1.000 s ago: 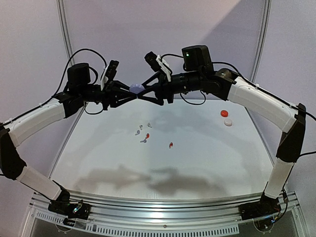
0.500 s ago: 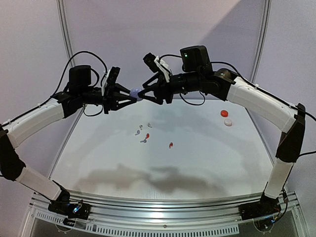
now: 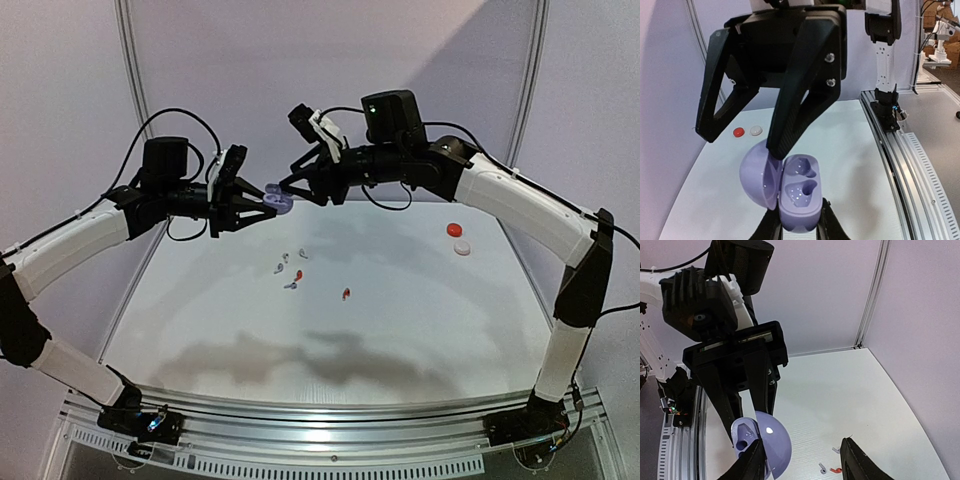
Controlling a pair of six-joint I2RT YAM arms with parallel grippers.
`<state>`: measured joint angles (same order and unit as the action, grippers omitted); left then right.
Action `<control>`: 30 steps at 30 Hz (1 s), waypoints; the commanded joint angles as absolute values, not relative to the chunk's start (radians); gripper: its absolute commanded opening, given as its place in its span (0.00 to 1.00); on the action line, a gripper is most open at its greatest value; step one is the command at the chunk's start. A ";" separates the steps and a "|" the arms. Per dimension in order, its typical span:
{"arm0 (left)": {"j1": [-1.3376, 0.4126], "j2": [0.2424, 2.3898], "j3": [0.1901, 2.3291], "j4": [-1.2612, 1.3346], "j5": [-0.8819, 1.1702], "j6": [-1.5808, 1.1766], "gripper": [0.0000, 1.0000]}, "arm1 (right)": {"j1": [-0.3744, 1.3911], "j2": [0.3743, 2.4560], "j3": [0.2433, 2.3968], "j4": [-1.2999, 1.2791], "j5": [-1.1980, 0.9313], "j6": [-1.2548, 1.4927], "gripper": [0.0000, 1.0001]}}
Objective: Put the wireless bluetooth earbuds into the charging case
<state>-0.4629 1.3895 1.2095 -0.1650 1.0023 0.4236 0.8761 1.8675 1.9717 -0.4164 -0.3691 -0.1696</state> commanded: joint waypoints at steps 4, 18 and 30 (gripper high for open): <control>-0.469 1.371 1.196 -0.105 1.011 0.228 0.00 | 0.871 1.888 1.985 -0.403 -0.393 -0.159 0.57; -0.368 1.327 1.056 0.087 0.837 -0.048 0.00 | 0.780 1.868 1.961 -0.197 -0.293 0.234 0.67; -0.261 1.201 0.889 0.071 0.633 -0.063 0.00 | 0.792 2.139 1.982 -0.384 0.017 0.426 0.55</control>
